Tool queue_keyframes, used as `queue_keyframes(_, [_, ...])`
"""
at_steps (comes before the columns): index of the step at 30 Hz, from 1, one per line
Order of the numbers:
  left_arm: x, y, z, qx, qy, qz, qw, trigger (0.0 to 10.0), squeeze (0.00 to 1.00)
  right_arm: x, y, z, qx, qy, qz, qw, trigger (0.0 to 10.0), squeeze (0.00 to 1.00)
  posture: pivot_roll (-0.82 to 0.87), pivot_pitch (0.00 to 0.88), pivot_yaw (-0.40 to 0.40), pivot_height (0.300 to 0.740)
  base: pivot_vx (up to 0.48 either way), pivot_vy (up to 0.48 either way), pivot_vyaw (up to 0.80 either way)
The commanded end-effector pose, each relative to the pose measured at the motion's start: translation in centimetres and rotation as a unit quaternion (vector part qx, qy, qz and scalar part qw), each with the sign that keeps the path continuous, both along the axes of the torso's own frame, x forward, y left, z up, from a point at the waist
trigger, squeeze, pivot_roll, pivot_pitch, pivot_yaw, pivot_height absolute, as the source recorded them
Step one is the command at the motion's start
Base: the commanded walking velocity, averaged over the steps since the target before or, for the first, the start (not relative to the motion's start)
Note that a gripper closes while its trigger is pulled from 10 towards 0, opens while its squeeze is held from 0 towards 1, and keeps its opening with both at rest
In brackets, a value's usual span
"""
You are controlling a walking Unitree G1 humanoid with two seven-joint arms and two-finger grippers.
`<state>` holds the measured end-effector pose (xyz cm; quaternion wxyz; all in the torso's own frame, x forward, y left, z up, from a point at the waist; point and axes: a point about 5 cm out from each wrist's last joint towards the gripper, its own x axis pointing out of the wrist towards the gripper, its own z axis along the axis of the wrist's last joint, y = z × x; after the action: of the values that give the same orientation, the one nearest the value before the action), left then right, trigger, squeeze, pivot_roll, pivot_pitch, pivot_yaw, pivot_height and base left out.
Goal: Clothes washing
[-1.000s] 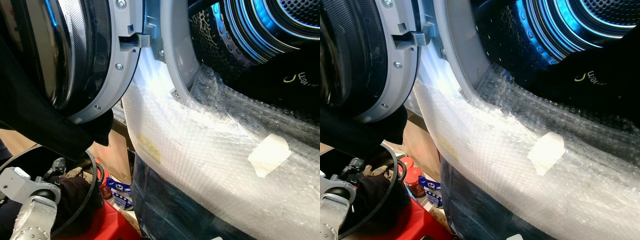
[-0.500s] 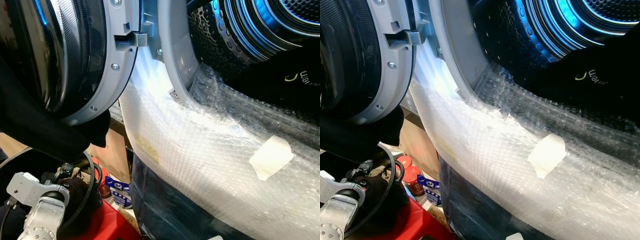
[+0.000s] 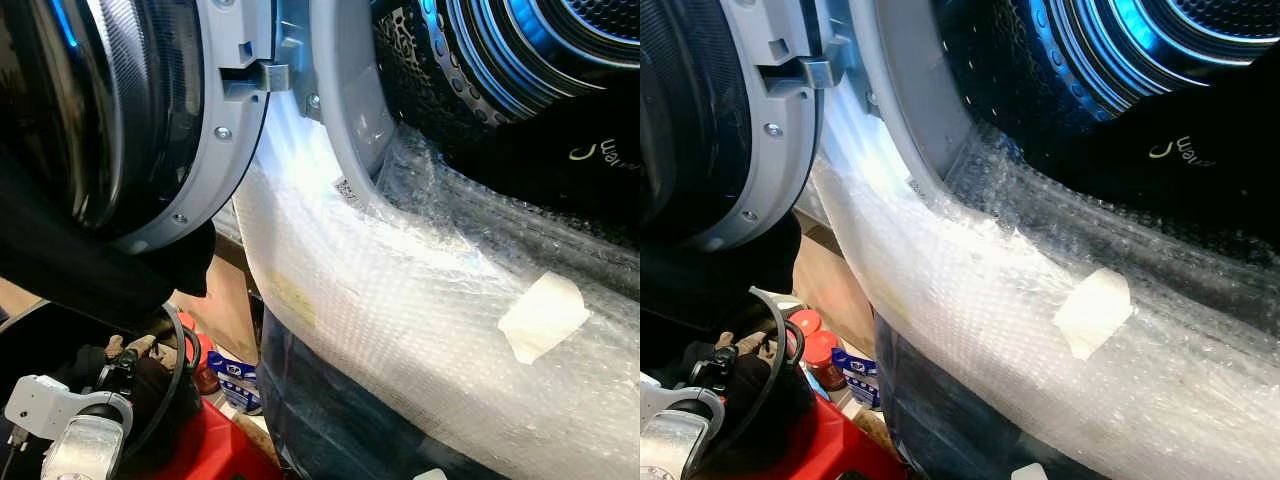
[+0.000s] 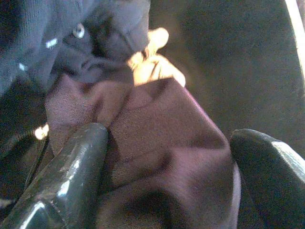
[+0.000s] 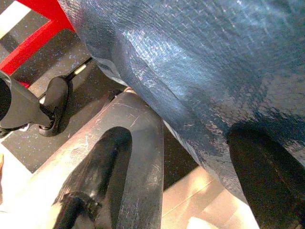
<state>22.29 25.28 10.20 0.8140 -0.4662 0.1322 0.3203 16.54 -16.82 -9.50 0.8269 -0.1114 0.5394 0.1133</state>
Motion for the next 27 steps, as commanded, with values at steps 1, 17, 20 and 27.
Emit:
queue_keyframes(1, [-0.3, -0.9, -1.0, -0.040, 0.015, -0.006, 0.999, 10.0, 0.00, -2.1, 0.8, -0.9, 0.016, 0.046, 0.013, 0.999, 10.0, 0.00, 0.20, 0.179, 0.006, 0.740, 0.000, 0.000, 0.00])
queue_keyframes(17, [-0.1, -2.7, -1.1, -0.087, 0.010, -0.075, 0.993, 9.2, 0.00, -2.2, 0.9, -0.9, 0.016, 0.048, 0.023, 0.998, 10.0, 0.00, 0.20, 0.177, 0.001, 0.740, 0.000, 0.000, 0.00])
queue_keyframes(20, [-0.2, -3.2, -1.1, -0.091, 0.014, -0.102, 0.991, 0.0, 0.00, -2.1, 1.0, -0.9, 0.018, 0.049, 0.027, 0.998, 10.0, 0.00, 0.20, 0.176, 0.001, 0.740, 0.000, 0.000, 0.00])
queue_keyframes(27, [0.0, -4.0, -0.8, -0.098, 0.008, -0.128, 0.987, 0.0, 0.00, -1.8, 0.9, -0.8, 0.018, 0.048, 0.030, 0.998, 10.0, 0.00, 0.20, 0.176, 0.000, 0.740, 0.000, 0.000, 0.00])
